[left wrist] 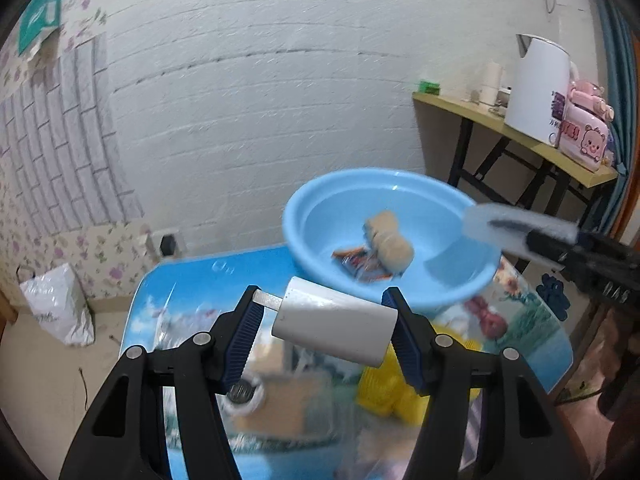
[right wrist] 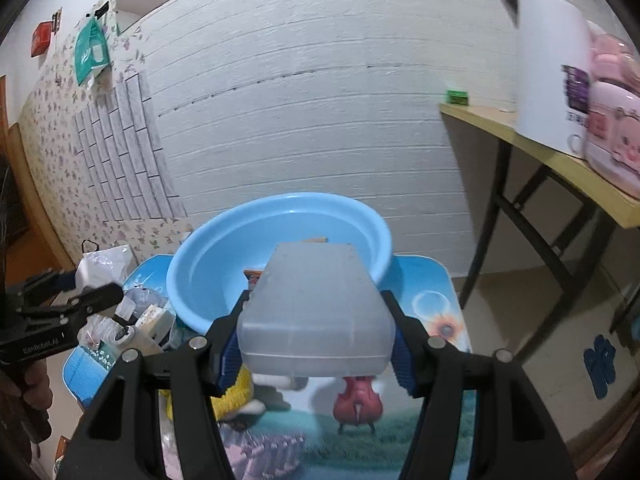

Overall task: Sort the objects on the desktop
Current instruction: 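Carry the clear box into the blue basin with the right tool while the left drops the charger in, then withdraw both open tools from the basin back over the table, then move the right tool to the cotton swab bag while the left approaches the pink-item bag, then grip and lift the cotton swab bag with the right tool while the left lifts the pink-item bag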

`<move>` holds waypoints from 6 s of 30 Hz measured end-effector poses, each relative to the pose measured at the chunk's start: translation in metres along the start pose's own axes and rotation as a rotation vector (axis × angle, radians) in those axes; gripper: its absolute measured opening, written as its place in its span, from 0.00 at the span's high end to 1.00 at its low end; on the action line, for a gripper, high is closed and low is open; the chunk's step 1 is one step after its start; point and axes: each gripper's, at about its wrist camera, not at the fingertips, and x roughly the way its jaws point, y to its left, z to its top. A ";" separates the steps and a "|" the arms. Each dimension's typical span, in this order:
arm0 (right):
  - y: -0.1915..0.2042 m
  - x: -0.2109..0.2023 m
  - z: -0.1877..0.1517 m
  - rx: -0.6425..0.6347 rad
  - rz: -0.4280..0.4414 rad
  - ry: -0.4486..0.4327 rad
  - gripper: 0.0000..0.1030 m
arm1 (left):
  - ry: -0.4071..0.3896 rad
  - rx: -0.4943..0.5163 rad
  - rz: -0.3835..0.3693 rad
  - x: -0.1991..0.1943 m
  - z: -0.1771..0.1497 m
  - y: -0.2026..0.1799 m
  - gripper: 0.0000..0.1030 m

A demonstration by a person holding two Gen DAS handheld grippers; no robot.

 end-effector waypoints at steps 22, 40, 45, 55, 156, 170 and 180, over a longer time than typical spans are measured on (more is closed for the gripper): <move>-0.004 0.071 0.012 -0.021 0.043 0.087 0.42 | 0.043 0.079 -0.078 0.079 0.041 -0.039 0.35; 0.038 0.060 0.011 -0.082 0.039 0.063 0.26 | 0.036 -0.043 0.058 0.027 0.013 0.031 0.10; 0.039 0.043 0.009 -0.046 0.040 0.063 0.26 | 0.031 -0.091 0.092 0.011 0.001 0.047 0.06; 0.049 0.015 -0.011 -0.025 0.050 0.054 0.11 | 0.016 -0.121 0.097 -0.019 -0.022 0.057 0.05; 0.110 0.040 -0.103 -0.034 0.038 0.325 0.03 | 0.171 -0.212 0.151 -0.012 -0.125 0.117 0.00; 0.112 0.040 -0.102 -0.034 0.042 0.311 0.03 | 0.165 -0.232 0.150 -0.008 -0.126 0.124 0.00; 0.115 0.042 -0.100 -0.027 0.066 0.298 0.07 | 0.166 -0.251 0.156 -0.003 -0.128 0.137 0.00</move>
